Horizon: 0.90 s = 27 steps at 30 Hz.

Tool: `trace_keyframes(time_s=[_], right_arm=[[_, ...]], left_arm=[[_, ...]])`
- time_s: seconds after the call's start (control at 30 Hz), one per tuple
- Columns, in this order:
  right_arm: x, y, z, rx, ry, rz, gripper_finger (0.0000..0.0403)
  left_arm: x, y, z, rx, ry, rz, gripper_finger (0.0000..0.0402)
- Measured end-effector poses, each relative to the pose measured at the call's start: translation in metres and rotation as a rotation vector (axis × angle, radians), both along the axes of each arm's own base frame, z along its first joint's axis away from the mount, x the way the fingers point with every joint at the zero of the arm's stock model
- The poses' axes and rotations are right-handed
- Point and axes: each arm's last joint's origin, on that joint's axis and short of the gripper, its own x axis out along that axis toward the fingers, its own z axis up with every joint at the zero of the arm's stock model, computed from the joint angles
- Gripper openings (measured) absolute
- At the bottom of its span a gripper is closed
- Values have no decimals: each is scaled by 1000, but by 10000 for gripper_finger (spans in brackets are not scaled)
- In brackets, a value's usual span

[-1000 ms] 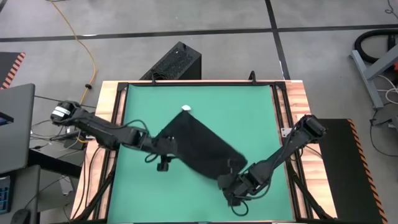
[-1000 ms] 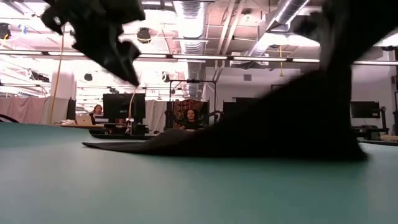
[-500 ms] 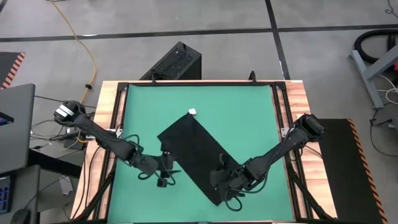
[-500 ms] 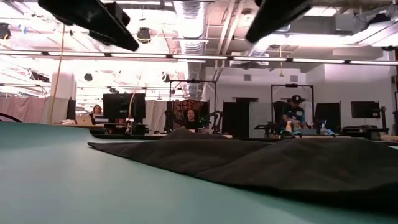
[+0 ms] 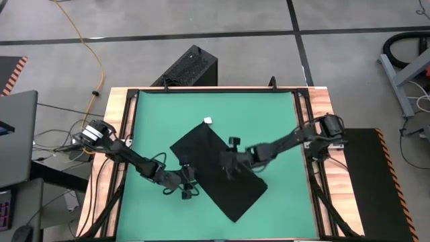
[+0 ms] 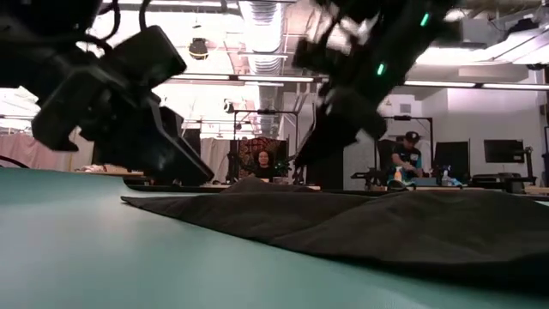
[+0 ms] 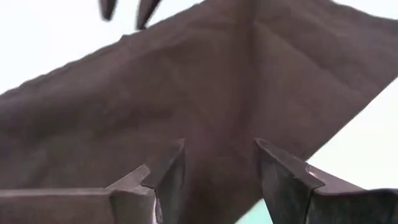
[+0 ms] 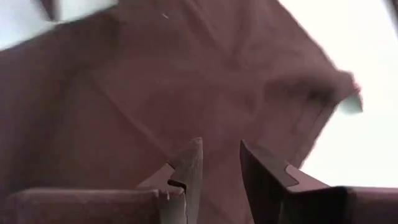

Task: Roll towel
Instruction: Roll the black towel

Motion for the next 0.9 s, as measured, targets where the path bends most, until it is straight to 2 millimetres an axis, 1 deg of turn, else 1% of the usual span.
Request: trace_keyframes(time_s=[0.13,0.23,0.33,0.5,0.6,0.73,0.83,0.9], right_arm=[[-3,-31,-15,68,-10,-33,128],[-4,-44,-20,118,-48,-31,128],[-6,-52,-25,146,-65,-29,128],[-8,-56,-28,155,-104,-31,128],[-5,-56,-35,154,-134,-22,128],[2,-54,-54,153,-118,-13,127],[6,-54,-59,146,-110,-33,122],[5,-53,-61,141,-102,-54,113]], left_arm=[[-1,1,-3,6,30,2,173],[-2,2,-5,13,49,3,173],[-3,2,-6,0,59,18,173],[-4,3,-8,-21,73,38,173],[-4,3,-9,-18,83,41,173],[-5,4,-10,-19,95,47,173],[-5,4,-10,-30,101,57,173],[-6,5,-12,-32,116,61,174]])
